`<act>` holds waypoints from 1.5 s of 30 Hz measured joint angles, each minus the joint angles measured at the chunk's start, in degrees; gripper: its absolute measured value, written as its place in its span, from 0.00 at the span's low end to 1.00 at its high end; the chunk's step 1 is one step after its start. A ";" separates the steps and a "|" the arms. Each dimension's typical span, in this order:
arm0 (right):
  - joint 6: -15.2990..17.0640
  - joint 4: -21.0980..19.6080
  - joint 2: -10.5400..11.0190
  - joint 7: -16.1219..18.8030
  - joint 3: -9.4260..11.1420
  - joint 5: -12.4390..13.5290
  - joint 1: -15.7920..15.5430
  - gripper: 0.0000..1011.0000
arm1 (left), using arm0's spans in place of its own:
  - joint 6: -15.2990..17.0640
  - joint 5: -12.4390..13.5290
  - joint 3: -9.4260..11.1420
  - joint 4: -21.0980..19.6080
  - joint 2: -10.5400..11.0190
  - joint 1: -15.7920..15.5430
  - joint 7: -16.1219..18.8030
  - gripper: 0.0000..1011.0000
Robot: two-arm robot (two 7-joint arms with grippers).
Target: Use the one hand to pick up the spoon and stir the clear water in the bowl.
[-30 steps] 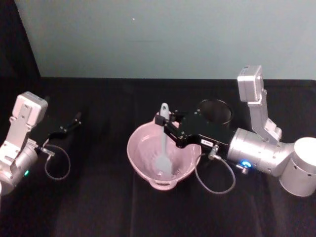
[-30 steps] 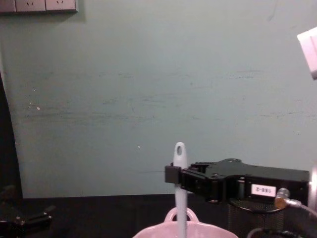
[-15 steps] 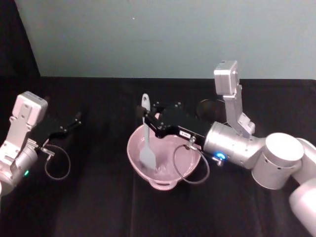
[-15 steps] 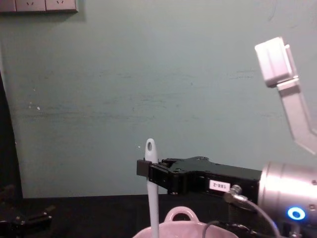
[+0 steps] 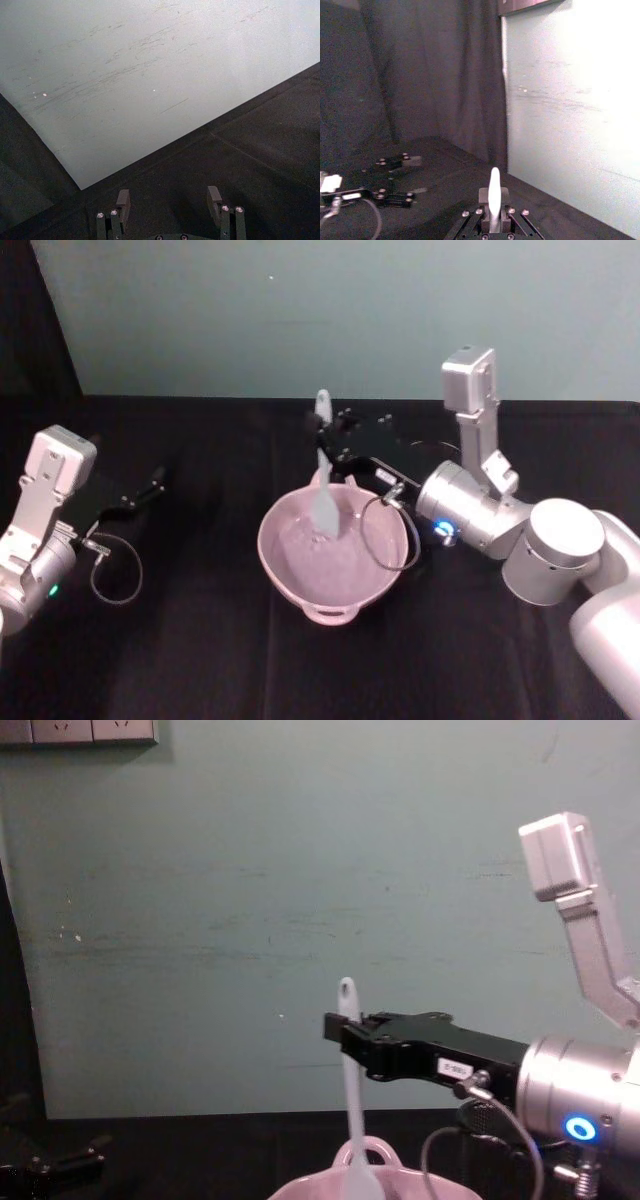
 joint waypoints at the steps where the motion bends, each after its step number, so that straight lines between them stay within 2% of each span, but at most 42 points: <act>1: -0.38 -0.23 0.30 -0.41 0.45 -0.49 -0.29 0.12 | 0.00 0.00 0.00 0.00 0.00 0.00 0.00 1.00; 5: -0.68 -1.27 1.20 -0.90 1.29 -1.18 -1.07 0.12 | 0.00 0.00 0.00 0.00 0.00 0.00 0.00 1.00; 12: 0.06 -6.50 4.53 -0.39 3.19 -1.64 -4.41 0.12 | 0.00 0.00 0.00 0.00 0.00 0.00 0.00 1.00; 18: 2.85 -12.65 7.71 3.03 4.30 0.76 -8.30 0.11 | 0.00 0.00 0.00 0.00 0.00 0.00 0.00 1.00; 24: 4.39 -15.50 8.62 5.06 3.78 3.29 -10.02 0.12 | 0.00 0.00 0.00 0.00 0.00 0.00 0.00 1.00; 30: 4.76 -15.52 8.18 5.90 2.68 4.62 -9.96 0.12 | 0.00 0.00 0.00 0.00 0.00 0.00 0.00 1.00; 36: 4.41 -12.96 6.06 6.34 0.58 5.06 -8.11 0.12 | 0.00 0.00 0.00 0.00 0.00 0.00 0.00 1.00; 40: 3.21 -10.47 4.31 6.33 -0.47 4.54 -6.37 0.12 | 0.00 0.00 0.00 0.00 0.00 0.00 0.00 1.00; 45: 0.79 -5.96 1.50 5.12 -1.23 2.56 -3.77 0.11 | 0.00 0.00 0.00 0.00 0.00 0.00 0.00 1.00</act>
